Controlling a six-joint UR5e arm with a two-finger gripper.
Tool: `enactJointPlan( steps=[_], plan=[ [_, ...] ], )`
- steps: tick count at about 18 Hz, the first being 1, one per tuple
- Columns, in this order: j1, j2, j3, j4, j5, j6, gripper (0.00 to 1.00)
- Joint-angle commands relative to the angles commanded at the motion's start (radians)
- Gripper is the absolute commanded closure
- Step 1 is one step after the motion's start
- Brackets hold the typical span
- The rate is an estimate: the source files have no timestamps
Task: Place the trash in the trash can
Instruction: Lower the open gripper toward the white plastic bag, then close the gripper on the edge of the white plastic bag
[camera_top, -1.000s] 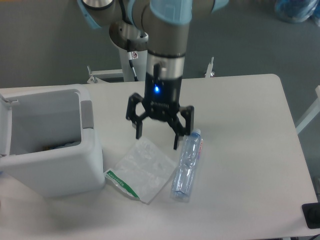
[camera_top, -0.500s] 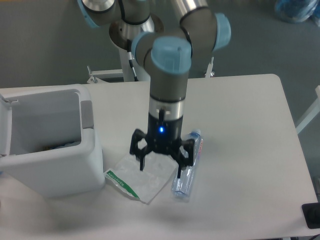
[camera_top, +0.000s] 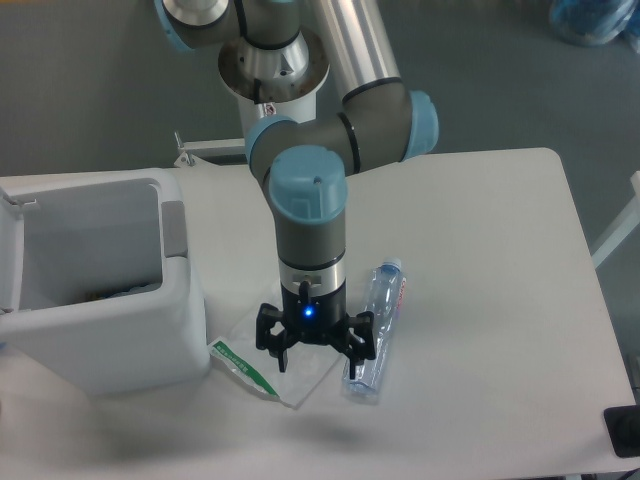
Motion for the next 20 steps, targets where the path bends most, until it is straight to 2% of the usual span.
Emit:
enactJointPlan(
  steps=[6, 8, 11, 13, 16, 20],
  plan=[
    [0.037, 0.032, -0.08, 0.003, 0.032, 0.477, 0.0],
    [0.055, 0.052, -0.092, 0.005, 0.078, 0.652, 0.0],
    [0.066, 0.054, -0.098, 0.005, 0.121, 0.832, 0.0],
    [0.066, 0.063, -0.109, 0.009, 0.153, 0.872, 0.0],
    [0.067, 0.06, -0.141, 0.05, 0.181, 0.912, 0.0],
    [0.074, 0.002, -0.17, 0.11, 0.179, 0.958, 0.0]
  ],
)
